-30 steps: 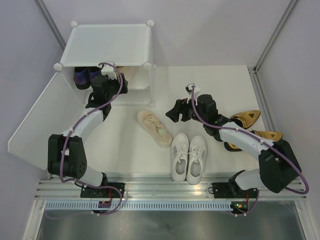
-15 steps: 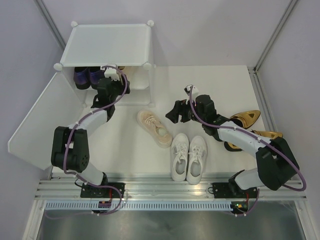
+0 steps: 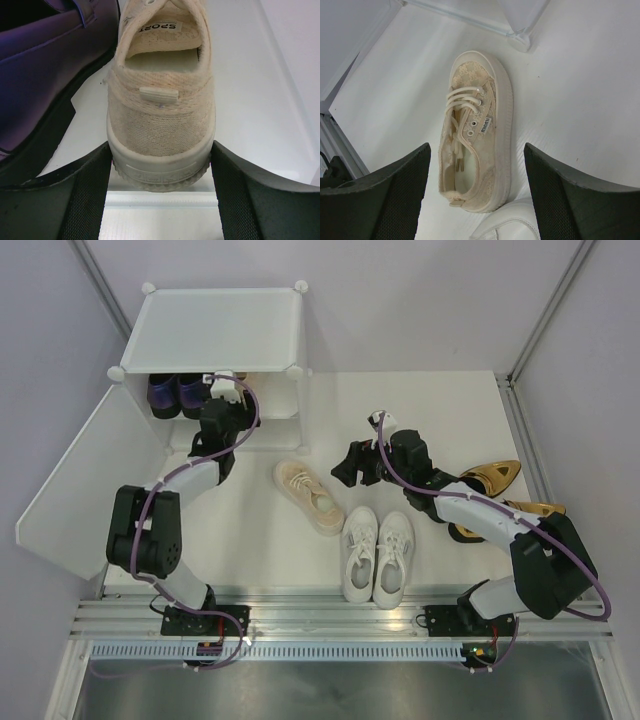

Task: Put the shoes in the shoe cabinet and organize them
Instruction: Place the shoe in the shoe cabinet.

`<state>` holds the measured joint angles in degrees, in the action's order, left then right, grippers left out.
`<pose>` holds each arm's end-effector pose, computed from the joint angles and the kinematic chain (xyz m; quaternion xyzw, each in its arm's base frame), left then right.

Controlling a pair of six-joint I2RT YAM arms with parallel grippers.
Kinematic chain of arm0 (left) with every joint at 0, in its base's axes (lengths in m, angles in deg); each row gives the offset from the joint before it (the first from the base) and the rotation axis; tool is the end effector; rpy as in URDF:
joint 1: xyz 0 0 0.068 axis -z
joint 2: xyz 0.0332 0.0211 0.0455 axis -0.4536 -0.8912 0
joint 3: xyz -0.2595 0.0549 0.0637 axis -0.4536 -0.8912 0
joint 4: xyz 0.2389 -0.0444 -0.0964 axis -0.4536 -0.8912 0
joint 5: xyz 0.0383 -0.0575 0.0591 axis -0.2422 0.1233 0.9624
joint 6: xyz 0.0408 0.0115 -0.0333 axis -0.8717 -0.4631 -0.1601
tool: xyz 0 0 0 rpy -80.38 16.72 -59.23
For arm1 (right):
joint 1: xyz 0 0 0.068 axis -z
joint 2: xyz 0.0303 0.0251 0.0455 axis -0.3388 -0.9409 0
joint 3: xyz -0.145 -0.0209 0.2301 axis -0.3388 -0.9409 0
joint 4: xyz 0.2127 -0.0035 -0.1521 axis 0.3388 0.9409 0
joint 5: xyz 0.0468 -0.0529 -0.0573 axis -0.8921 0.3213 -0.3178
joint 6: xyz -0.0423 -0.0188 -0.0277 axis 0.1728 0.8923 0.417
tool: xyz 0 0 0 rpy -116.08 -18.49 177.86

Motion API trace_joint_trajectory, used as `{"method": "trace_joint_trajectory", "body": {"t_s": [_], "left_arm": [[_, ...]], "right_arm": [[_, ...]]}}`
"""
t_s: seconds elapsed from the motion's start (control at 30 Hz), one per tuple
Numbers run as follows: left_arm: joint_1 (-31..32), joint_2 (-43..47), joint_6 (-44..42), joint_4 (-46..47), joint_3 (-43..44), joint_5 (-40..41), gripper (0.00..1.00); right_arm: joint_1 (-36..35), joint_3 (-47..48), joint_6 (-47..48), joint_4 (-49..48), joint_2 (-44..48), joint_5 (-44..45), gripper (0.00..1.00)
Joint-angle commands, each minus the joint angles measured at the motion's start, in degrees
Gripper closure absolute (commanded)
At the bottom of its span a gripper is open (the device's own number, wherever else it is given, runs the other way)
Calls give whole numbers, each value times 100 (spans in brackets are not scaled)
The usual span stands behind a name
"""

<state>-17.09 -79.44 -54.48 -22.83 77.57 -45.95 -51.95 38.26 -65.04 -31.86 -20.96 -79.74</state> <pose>0.3687 -0.0592 0.2561 -0.0176 0.7593 -0.0357 0.6495 0.2651 0.1780 0.2482 -0.1338 0.8153 0.3611 0.4324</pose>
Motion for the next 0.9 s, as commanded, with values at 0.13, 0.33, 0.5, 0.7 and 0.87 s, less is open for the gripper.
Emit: {"method": "trace_joint_trajectory", "body": {"t_s": [0.13,0.33,0.5,0.7,0.87], "left_arm": [[-31,-187,17,573,235,478,98],[-31,-354,-88,537,358,434,98],[-31,-459,-158,485,472,469,98],[-31,-494,-106,423,525,478,97],[-31,-442,-18,379,428,452,66]], "right_arm": [[-12,42,78,-64,-99,-60,21],[-12,42,96,-38,-143,-42,21],[-12,60,105,-38,-196,-42,21],[-12,77,113,-38,-240,-51,20],[-12,77,105,-47,-275,-51,18]]}}
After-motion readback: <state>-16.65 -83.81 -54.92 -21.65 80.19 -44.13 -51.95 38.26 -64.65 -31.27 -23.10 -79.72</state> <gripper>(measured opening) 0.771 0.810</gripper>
